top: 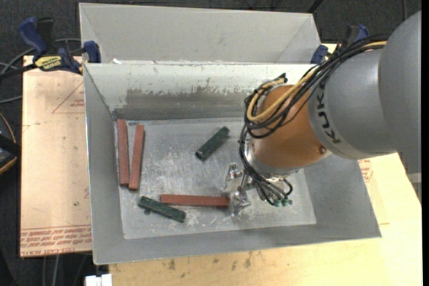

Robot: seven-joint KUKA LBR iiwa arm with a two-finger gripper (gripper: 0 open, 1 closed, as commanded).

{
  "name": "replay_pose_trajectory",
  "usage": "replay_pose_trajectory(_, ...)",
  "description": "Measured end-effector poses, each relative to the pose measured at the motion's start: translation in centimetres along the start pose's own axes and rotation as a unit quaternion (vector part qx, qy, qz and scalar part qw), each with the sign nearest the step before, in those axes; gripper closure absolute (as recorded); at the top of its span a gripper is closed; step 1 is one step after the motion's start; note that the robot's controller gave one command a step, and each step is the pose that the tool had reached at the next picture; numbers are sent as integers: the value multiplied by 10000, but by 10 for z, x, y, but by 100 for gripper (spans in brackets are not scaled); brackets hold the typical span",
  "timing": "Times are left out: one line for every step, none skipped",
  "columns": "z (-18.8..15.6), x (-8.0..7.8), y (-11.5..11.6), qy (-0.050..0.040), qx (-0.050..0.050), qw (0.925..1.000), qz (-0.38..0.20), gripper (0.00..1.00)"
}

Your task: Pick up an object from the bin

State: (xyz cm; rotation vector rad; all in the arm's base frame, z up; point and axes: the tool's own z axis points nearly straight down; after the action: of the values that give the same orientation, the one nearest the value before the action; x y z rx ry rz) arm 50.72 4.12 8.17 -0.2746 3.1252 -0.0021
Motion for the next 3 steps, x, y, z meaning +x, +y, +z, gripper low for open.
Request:
replay_pose_trajectory(0, 0, 0, -1, 0, 10000, 0, 100)
replay_pose_trajectory(-171, 6, 6, -32, -7, 9998, 171, 100)
replay_pose_trajectory(-168, 8, 7, 8, -9, 9999, 169, 100)
